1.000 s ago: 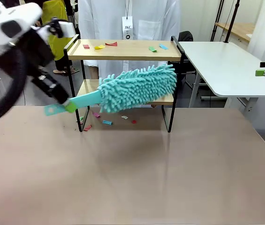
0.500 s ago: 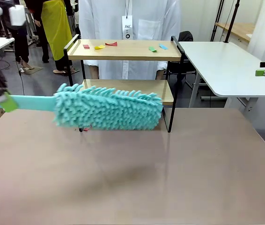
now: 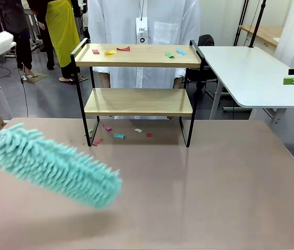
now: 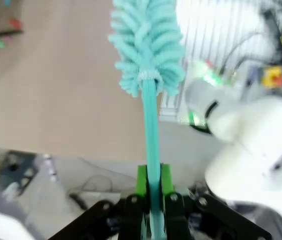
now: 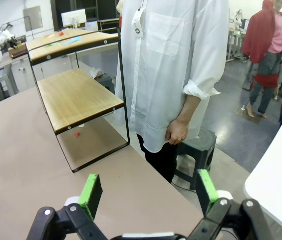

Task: Clean the shelf.
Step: Clean the specific section of the Shelf indicated by the human with the Duster.

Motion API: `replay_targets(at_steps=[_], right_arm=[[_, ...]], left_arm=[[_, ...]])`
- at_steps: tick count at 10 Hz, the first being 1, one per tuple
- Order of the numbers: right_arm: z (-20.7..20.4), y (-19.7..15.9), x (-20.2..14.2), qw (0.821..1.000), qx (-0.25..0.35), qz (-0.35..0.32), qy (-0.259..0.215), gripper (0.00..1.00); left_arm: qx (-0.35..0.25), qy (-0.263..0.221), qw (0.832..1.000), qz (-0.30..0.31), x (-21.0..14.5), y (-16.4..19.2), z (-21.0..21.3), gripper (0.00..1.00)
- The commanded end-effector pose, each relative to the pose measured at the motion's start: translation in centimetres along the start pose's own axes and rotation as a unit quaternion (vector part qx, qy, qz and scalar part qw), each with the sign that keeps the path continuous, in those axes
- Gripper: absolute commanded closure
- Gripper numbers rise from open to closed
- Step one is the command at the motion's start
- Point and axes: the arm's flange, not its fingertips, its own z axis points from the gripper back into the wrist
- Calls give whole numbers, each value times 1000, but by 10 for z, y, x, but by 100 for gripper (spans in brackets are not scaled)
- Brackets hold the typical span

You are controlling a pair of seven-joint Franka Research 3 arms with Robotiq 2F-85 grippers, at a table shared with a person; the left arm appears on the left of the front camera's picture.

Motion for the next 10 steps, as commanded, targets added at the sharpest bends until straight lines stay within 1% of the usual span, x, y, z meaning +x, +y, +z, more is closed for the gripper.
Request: replay_targets(at_steps=[1,2,3,10], right_arm=[[0,1,2,1000,0,2,0,0],[0,1,2,1000,0,2,0,0],[0,1,2,1000,0,2,0,0],[0,1,2,1000,0,2,0,0]], left_arm=[[-20,65,997,-35,18,17,5,87],[-6,76,997,-25,29,27,0,87],[-16,34,999,-11,10,8,-4,87],[-16,34,999,-11,10,8,-4,87]])
